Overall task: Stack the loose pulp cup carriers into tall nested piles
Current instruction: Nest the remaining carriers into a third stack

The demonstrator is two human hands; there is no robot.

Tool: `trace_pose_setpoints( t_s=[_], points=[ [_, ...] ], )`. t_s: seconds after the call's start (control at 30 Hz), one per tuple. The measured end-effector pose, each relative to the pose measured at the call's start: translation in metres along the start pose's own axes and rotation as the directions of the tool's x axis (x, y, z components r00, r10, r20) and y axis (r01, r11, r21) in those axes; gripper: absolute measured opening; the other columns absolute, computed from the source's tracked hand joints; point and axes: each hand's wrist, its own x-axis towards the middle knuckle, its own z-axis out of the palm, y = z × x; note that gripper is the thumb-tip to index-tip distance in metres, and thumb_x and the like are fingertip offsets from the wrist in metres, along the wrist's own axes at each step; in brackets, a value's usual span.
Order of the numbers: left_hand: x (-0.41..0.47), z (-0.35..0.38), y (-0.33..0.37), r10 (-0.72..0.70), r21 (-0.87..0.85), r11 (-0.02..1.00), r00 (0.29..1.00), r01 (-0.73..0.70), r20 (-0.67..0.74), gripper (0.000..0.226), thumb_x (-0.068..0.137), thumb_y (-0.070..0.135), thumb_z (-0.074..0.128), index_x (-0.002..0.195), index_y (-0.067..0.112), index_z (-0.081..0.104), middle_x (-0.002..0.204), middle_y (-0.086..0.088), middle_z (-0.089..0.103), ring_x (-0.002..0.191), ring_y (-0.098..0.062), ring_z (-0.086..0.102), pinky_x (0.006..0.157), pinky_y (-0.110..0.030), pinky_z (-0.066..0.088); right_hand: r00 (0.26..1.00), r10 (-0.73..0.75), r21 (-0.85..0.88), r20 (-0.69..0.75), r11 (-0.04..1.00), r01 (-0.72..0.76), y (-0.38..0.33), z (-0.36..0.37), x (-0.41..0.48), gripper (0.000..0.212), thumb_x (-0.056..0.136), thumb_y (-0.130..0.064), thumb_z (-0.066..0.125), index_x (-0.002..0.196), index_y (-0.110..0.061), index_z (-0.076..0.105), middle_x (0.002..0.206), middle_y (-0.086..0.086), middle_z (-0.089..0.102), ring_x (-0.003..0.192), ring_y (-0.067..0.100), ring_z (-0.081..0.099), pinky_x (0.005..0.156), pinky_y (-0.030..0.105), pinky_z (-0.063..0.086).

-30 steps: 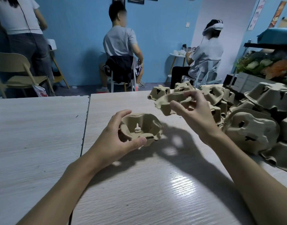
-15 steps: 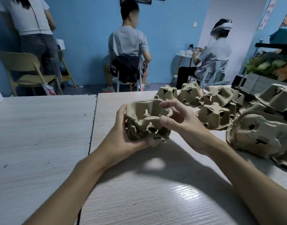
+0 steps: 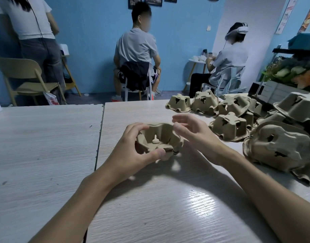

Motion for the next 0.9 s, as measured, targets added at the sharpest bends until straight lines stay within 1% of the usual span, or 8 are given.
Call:
trace_pose_setpoints(
  t_s=[0.1, 0.2, 0.33, 0.43, 0.53, 0.73, 0.8, 0.9],
  points=[
    [0.002, 0.001, -0.002, -0.017, -0.011, 1.000, 0.999, 0.016, -0.042, 0.075, 0.073, 0.045, 0.083, 0.137, 0.022, 0.049, 0.138, 0.016, 0.043, 0.099, 0.026, 0.049, 0.079, 0.004, 0.036, 0.986, -0.010, -0.124, -0.165, 0.992, -0.011, 0.012, -0.005, 0.032, 0.051, 0.087, -0.045, 0.066, 0.128, -0.016, 0.056, 0.128, -0.003, 0.059, 0.119, 0.008, 0.055, 0.102, 0.030, 0.044],
    [0.003, 0.004, -0.004, -0.023, 0.003, 1.000, 0.997, 0.023, -0.067, 0.073, 0.079, 0.036, 0.080, 0.141, 0.016, 0.047, 0.145, 0.015, 0.037, 0.096, 0.036, 0.042, 0.078, 0.007, 0.033, 0.970, -0.057, -0.309, -0.237, 0.951, -0.019, 0.026, -0.015, 0.077, 0.049, 0.089, -0.037, 0.069, 0.128, -0.011, 0.054, 0.124, 0.001, 0.058, 0.116, 0.013, 0.053, 0.096, 0.027, 0.040],
    [0.006, 0.003, -0.007, -0.039, -0.006, 0.999, 0.994, 0.039, -0.100, 0.074, 0.082, 0.046, 0.072, 0.146, 0.024, 0.042, 0.149, 0.023, 0.031, 0.105, 0.032, 0.040, 0.081, 0.010, 0.028, 0.936, -0.099, -0.512, -0.339, 0.854, -0.095, 0.043, -0.027, 0.139, 0.059, 0.085, -0.043, 0.069, 0.131, -0.009, 0.053, 0.129, 0.011, 0.058, 0.123, 0.026, 0.050, 0.103, 0.043, 0.041],
    [0.008, 0.003, -0.009, -0.034, 0.032, 0.999, 0.993, 0.038, -0.109, 0.082, 0.074, 0.067, 0.059, 0.146, 0.032, 0.044, 0.159, 0.024, 0.024, 0.125, 0.019, 0.028, 0.091, 0.006, 0.020, 0.933, -0.097, -0.580, -0.346, 0.804, -0.132, 0.053, -0.033, 0.173, 0.066, 0.084, -0.047, 0.067, 0.135, -0.010, 0.049, 0.133, 0.012, 0.056, 0.127, 0.028, 0.048, 0.106, 0.043, 0.040],
    [0.008, 0.003, -0.012, -0.036, 0.047, 0.998, 0.993, 0.042, -0.112, 0.086, 0.071, 0.072, 0.054, 0.148, 0.033, 0.043, 0.160, 0.026, 0.019, 0.129, 0.017, 0.022, 0.096, 0.001, 0.017, 0.948, -0.037, -0.665, -0.317, 0.721, -0.194, 0.066, -0.036, 0.193, 0.071, 0.087, -0.050, 0.062, 0.143, -0.012, 0.041, 0.137, 0.015, 0.053, 0.130, 0.031, 0.044, 0.108, 0.041, 0.037],
    [0.009, 0.002, -0.014, -0.035, 0.046, 0.998, 0.992, 0.040, -0.119, 0.084, 0.072, 0.071, 0.054, 0.147, 0.033, 0.043, 0.160, 0.027, 0.018, 0.127, 0.019, 0.021, 0.089, 0.007, 0.015, 0.948, 0.072, -0.809, -0.311, 0.503, -0.304, 0.072, -0.035, 0.200, 0.056, 0.096, -0.049, 0.045, 0.142, -0.018, 0.039, 0.134, 0.019, 0.051, 0.126, 0.039, 0.043, 0.103, 0.046, 0.034],
    [0.009, 0.002, -0.014, -0.032, 0.049, 0.998, 0.992, 0.038, -0.118, 0.083, 0.073, 0.070, 0.055, 0.147, 0.033, 0.043, 0.161, 0.025, 0.019, 0.129, 0.018, 0.020, 0.092, 0.004, 0.013, 0.950, 0.072, -0.811, -0.303, 0.505, -0.297, 0.067, -0.031, 0.194, 0.051, 0.096, -0.045, 0.049, 0.140, -0.020, 0.042, 0.136, 0.017, 0.049, 0.127, 0.038, 0.042, 0.103, 0.046, 0.033],
    [0.009, 0.001, -0.013, -0.026, 0.053, 0.998, 0.992, 0.033, -0.123, 0.082, 0.073, 0.068, 0.056, 0.146, 0.031, 0.045, 0.161, 0.021, 0.022, 0.132, 0.016, 0.021, 0.095, 0.002, 0.014, 0.962, 0.099, -0.749, -0.256, 0.609, -0.262, 0.057, -0.026, 0.179, 0.053, 0.092, -0.038, 0.061, 0.139, -0.018, 0.046, 0.136, 0.014, 0.053, 0.126, 0.035, 0.048, 0.100, 0.043, 0.043]
  ],
)
